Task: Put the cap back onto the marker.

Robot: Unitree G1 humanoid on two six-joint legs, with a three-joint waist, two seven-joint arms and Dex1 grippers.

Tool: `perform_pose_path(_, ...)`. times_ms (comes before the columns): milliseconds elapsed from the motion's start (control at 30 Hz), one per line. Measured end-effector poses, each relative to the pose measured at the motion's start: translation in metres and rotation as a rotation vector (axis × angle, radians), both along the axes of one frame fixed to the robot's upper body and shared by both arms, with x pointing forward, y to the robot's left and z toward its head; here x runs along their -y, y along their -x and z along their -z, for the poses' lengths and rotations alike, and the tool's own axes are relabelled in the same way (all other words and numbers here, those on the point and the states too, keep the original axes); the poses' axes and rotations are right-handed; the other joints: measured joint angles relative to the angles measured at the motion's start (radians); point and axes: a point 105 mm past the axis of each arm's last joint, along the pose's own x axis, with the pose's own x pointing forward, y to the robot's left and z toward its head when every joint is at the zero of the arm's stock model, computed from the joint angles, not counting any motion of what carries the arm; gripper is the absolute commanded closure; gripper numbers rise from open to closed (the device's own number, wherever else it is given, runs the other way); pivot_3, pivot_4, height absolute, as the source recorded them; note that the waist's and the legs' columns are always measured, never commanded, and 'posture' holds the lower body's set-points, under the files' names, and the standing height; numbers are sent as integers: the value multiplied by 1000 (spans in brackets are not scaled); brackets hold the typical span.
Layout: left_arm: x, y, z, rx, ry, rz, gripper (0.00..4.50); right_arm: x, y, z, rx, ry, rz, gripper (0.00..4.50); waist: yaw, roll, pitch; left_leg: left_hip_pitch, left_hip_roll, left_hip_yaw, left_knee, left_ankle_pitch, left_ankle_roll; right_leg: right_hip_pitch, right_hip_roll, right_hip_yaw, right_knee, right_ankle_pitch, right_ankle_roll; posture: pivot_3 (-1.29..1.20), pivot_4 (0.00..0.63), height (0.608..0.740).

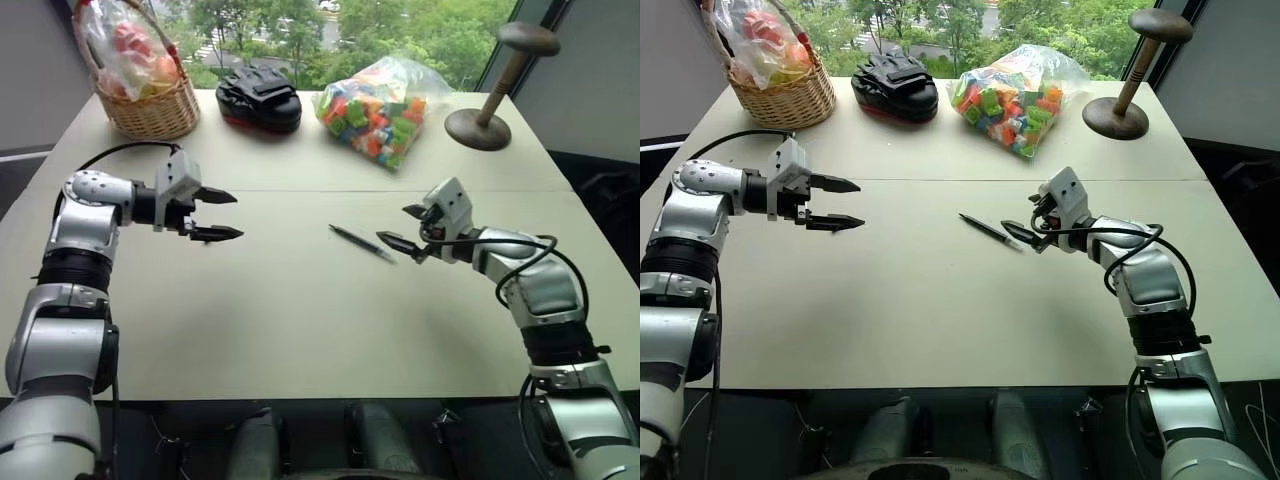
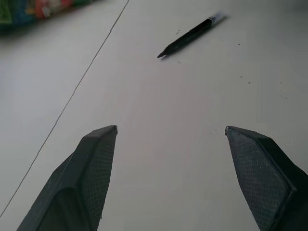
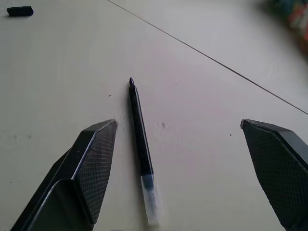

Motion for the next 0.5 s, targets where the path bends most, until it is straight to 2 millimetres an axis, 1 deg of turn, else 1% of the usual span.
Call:
perform_pose_path(67, -1, 0, 1, 6, -1, -5, 729, -15, 1, 15, -40, 15, -25, 236, 3, 0, 0, -2, 0, -1, 0, 0, 0, 0, -1, 0, 2, 0, 0, 0, 150, 740)
perform_pose_path(133, -2, 0, 2, 7, 1, -14, 729, -24, -2, 21, -57, 12, -30, 236, 2, 0, 0, -3, 0, -1, 1, 0, 0, -1, -2, 0, 3, 0, 0, 0, 150, 740)
perform_pose_path(167, -3, 1, 6, 3, 4, -21, 729, -32, -7, 22, -51, 8, -30, 236, 0, 0, 0, -4, 0, -1, 2, 0, 0, -2, -4, 0, 3, 0, 0, 0, 150, 740)
perform_pose_path(233, -2, 2, 10, 1, 5, -22, 729, -35, -14, 19, -41, 8, -24, 236, -1, 0, 0, -4, -1, -1, 2, 0, -1, -2, -4, 0, 4, 0, 0, 0, 150, 740)
perform_pose_path(300, -3, 3, 13, 1, 5, -26, 729, -34, -21, 18, -37, 14, -10, 236, 1, 0, 0, -4, -1, -1, 2, 1, -1, -2, -4, 0, 4, 0, 0, 0, 150, 740)
perform_pose_path(400, -4, 6, 18, -9, 8, -36, 729, -29, -29, 22, -43, 26, 11, 236, 1, 0, 0, -4, -1, -1, 2, 3, -5, -2, -4, 0, 4, 0, 0, 0, 150, 740)
perform_pose_path(500, -3, 7, 18, -3, 16, -45, 729, -21, -35, 25, -58, 25, 33, 236, -1, 0, 0, -5, -1, -1, 2, 3, -6, -2, -4, 0, 4, 0, 0, 0, 150, 740)
